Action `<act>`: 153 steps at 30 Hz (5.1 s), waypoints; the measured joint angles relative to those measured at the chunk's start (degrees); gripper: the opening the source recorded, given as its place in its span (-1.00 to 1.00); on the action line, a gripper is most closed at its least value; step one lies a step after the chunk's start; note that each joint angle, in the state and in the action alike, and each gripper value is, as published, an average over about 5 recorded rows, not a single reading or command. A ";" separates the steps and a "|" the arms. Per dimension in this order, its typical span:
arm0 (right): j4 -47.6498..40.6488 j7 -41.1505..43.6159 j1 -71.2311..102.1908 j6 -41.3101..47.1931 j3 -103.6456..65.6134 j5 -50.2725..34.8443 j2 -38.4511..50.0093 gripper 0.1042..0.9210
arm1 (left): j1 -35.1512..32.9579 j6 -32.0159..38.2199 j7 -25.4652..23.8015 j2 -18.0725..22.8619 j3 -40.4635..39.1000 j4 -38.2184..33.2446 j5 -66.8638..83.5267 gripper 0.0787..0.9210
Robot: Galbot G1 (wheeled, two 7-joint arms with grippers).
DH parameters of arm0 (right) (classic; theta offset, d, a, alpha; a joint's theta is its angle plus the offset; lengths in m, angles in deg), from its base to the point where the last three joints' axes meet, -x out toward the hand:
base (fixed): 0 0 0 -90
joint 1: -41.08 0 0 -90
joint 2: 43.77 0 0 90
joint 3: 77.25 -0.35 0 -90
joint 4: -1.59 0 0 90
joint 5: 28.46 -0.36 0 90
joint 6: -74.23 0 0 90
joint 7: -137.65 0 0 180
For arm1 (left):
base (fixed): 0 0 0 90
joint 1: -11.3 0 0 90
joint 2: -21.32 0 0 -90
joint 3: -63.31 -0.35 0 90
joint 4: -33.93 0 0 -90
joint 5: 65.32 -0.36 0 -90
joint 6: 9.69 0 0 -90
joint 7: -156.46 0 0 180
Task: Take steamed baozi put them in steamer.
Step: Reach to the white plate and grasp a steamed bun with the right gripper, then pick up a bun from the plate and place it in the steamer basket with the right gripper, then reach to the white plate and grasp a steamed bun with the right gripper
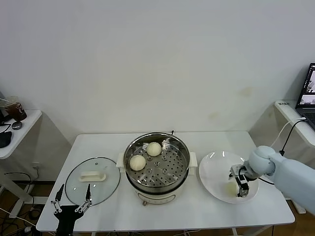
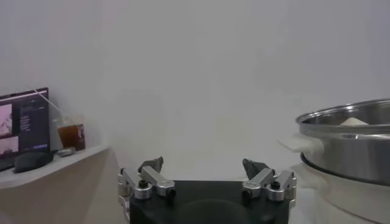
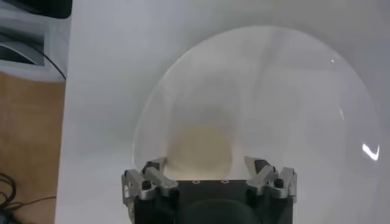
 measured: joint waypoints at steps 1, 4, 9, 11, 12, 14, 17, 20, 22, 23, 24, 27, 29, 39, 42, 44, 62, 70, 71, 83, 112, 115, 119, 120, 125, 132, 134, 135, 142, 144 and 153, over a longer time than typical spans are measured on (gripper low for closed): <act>-0.05 0.07 0.08 0.11 -0.05 0.06 -0.06 0.31 | 0.01 0.00 0.00 0.01 0.00 0.00 0.00 0.77; -0.17 0.36 0.21 0.39 -0.13 0.35 -0.14 0.15 | 0.05 0.00 0.01 0.01 -0.01 0.00 0.00 0.77; -0.45 0.90 -0.12 0.76 -0.06 0.78 -0.11 -0.07 | 0.02 0.00 0.02 0.02 -0.01 -0.04 0.00 0.77; -0.47 1.07 -0.41 0.83 0.06 0.75 -0.01 -0.17 | 0.00 0.00 0.01 0.05 -0.03 -0.06 -0.01 0.77; -0.43 1.19 -0.58 0.85 0.14 0.69 0.07 -0.20 | -0.01 0.00 0.01 0.06 -0.05 -0.08 -0.01 0.77; -0.23 1.50 -1.02 0.83 0.29 0.45 0.28 -0.24 | -0.06 0.00 0.00 0.08 -0.08 -0.15 -0.03 0.77; 0.22 2.11 -2.02 0.66 0.62 -0.12 0.71 -0.24 | -0.13 0.00 -0.01 0.04 -0.09 -0.31 -0.02 0.77; 0.49 3.12 -3.88 0.27 1.27 -1.03 1.16 -0.23 | -0.05 0.00 -0.03 -0.09 -0.05 -0.38 0.01 0.77; 0.49 4.10 -5.80 -0.09 1.77 -1.88 1.34 -0.22 | 0.09 -0.01 -0.05 -0.18 -0.05 -0.39 0.02 0.77; 0.47 4.63 -6.96 -0.28 2.01 -2.38 1.38 -0.22 | 0.17 -0.02 -0.06 -0.22 -0.06 -0.39 0.04 0.77; 0.43 5.16 -8.25 -0.48 2.25 -2.95 1.38 -0.22 | 0.26 -0.02 -0.07 -0.26 -0.08 -0.39 0.06 0.77; 0.19 6.74 -12.68 -1.13 3.19 -5.03 1.04 -0.22 | 0.47 -0.04 -0.10 -0.41 -0.16 -0.39 0.15 0.77; 0.03 7.64 -16.11 -1.65 4.10 -6.75 0.43 -0.22 | 0.62 -0.04 -0.10 -0.55 -0.20 -0.39 0.23 0.77; 1.51 9.04 -34.89 -4.76 11.93 -15.79 -6.81 -0.22 | 1.01 -0.15 -0.10 -0.91 0.19 -0.59 0.69 0.77; 2.05 8.54 -38.97 -6.33 14.75 -17.99 -10.05 -0.22 | 1.00 -0.13 -0.10 -0.82 0.27 -0.60 0.75 0.77; 2.46 7.85 -40.91 -7.53 16.61 -19.21 -12.36 -0.22 | 1.03 -0.12 -0.11 -0.74 0.33 -0.64 0.75 0.77; 2.70 1.31 -44.11 -27.58 31.20 -14.58 -31.39 -0.15 | 0.79 -0.22 -0.12 -0.48 1.39 -0.42 1.19 0.77; 2.52 1.15 -43.21 -35.56 34.26 -9.84 -34.40 -0.08 | 0.78 -0.13 -0.11 -0.36 1.76 -0.18 1.53 0.77; 2.50 1.26 -43.12 -36.40 34.54 -9.33 -34.53 -0.08 | 0.76 -0.11 -0.11 -0.36 1.84 -0.14 1.58 0.77; 3.07 2.53 -42.64 -42.56 36.27 -6.16 -34.06 0.01 | 0.96 0.11 -0.09 -0.26 2.00 0.45 1.79 0.77; 4.02 0.55 -46.55 -22.96 28.33 -16.29 -20.14 0.76 | 2.30 0.47 -0.09 -1.35 1.02 0.90 1.71 0.77; 4.26 0.80 -45.98 -16.94 26.99 -16.83 -15.97 0.76 | 2.57 0.56 -0.10 -1.56 0.63 1.21 1.62 0.77; 4.22 1.67 -43.90 -11.61 25.14 -16.23 -10.23 0.76 | 2.95 0.60 -0.14 -1.82 0.04 1.46 1.44 0.77; 4.13 1.86 -43.03 -10.67 24.52 -15.84 -8.83 0.76 | 3.06 0.59 -0.15 -1.87 -0.11 1.52 1.40 0.77; 3.04 2.56 -36.41 -7.75 19.93 -13.27 -2.71 0.76 | 3.74 0.44 -0.20 -1.91 -0.73 1.98 1.21 0.77; 0.36 3.00 -23.64 -6.47 10.32 -9.03 2.24 0.76 | 3.83 0.08 -0.33 -2.15 -0.84 1.96 0.98 0.77; -0.51 2.89 -20.25 -6.34 7.59 -7.66 2.99 0.76 | 3.89 0.03 -0.33 -2.23 -0.65 2.04 1.05 0.77; -0.96 2.83 -18.69 -6.31 6.32 -6.97 3.28 0.76 | 3.94 -0.02 -0.33 -2.27 -0.52 2.08 1.12 0.77; -4.62 2.77 -9.19 -6.80 -1.34 -2.33 3.81 0.76 | 4.04 -0.55 -0.42 -2.56 0.40 1.79 1.58 0.77; -5.77 2.88 -7.04 -7.18 -3.13 -1.11 3.52 0.76 | 4.01 -0.66 -0.45 -2.52 0.58 1.72 1.60 0.77; -11.05 3.06 -0.99 -8.83 -8.84 4.10 0.82 0.76 | 3.96 -0.90 -0.55 -2.39 1.43 1.55 1.85 0.77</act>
